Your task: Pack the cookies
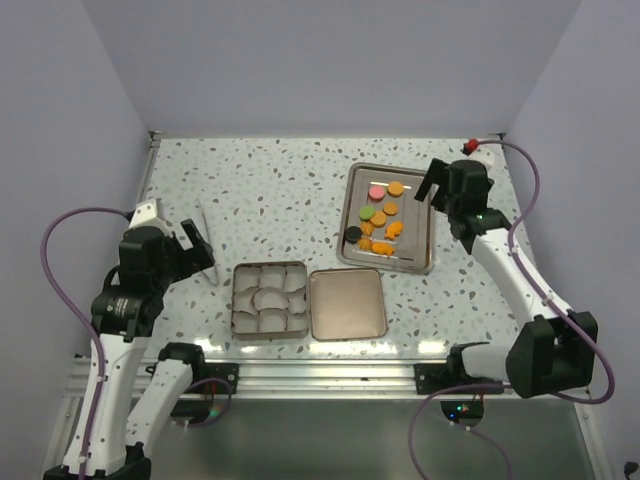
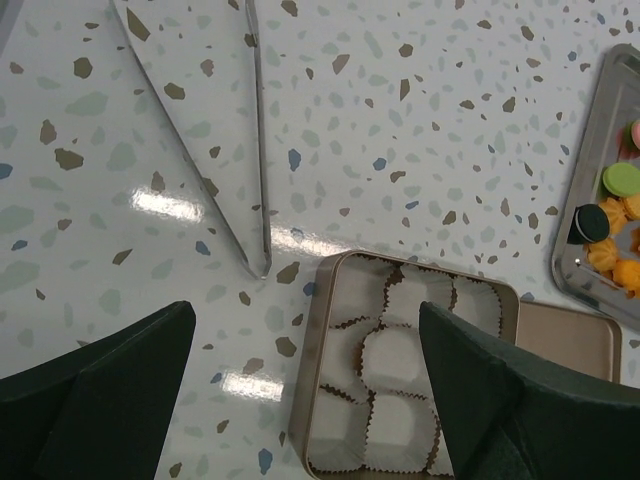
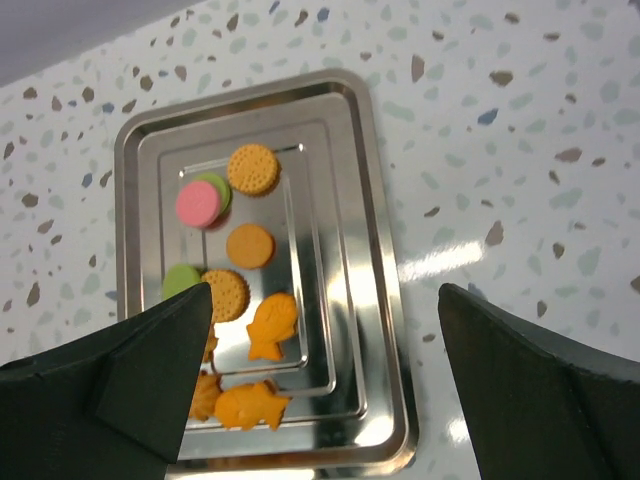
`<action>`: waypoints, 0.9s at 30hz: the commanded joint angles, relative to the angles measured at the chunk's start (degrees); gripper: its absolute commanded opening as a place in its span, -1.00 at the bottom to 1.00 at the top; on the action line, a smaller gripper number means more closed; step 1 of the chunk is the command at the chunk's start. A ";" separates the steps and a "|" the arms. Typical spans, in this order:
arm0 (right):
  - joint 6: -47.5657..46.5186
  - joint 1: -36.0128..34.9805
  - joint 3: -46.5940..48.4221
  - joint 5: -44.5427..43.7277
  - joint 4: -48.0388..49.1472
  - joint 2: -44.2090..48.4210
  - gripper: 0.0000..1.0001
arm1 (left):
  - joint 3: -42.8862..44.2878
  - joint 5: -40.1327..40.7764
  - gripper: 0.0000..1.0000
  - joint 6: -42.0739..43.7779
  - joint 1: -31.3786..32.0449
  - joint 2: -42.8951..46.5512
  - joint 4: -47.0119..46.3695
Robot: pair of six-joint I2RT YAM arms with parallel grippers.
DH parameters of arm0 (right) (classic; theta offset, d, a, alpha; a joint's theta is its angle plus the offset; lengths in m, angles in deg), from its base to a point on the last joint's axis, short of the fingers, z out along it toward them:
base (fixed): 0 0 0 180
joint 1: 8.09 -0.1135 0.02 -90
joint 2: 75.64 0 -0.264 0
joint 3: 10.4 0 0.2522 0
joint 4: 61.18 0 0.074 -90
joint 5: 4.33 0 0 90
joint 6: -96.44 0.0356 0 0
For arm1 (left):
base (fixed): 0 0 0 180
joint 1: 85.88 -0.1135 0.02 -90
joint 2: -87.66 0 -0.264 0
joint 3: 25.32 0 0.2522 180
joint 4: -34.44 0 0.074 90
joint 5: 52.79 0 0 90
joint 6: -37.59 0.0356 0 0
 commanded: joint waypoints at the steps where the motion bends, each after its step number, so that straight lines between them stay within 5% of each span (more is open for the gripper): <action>1: 9.13 0.18 4.71 8.59 -12.03 -0.70 0.97 | 0.62 -0.61 1.00 1.71 -0.40 1.11 0.27; 8: 11.15 -1.67 11.49 12.64 -21.18 -4.22 0.97 | 1.94 5.98 1.00 -0.40 -0.40 -3.44 2.30; 15: 10.01 -10.71 19.13 15.38 -31.02 -5.45 0.98 | 3.52 5.81 1.00 -0.14 -0.40 -21.03 -1.03; 27: 9.76 -14.32 13.43 17.48 -40.07 9.40 0.97 | 2.11 12.75 1.00 0.57 -1.62 -38.16 -9.73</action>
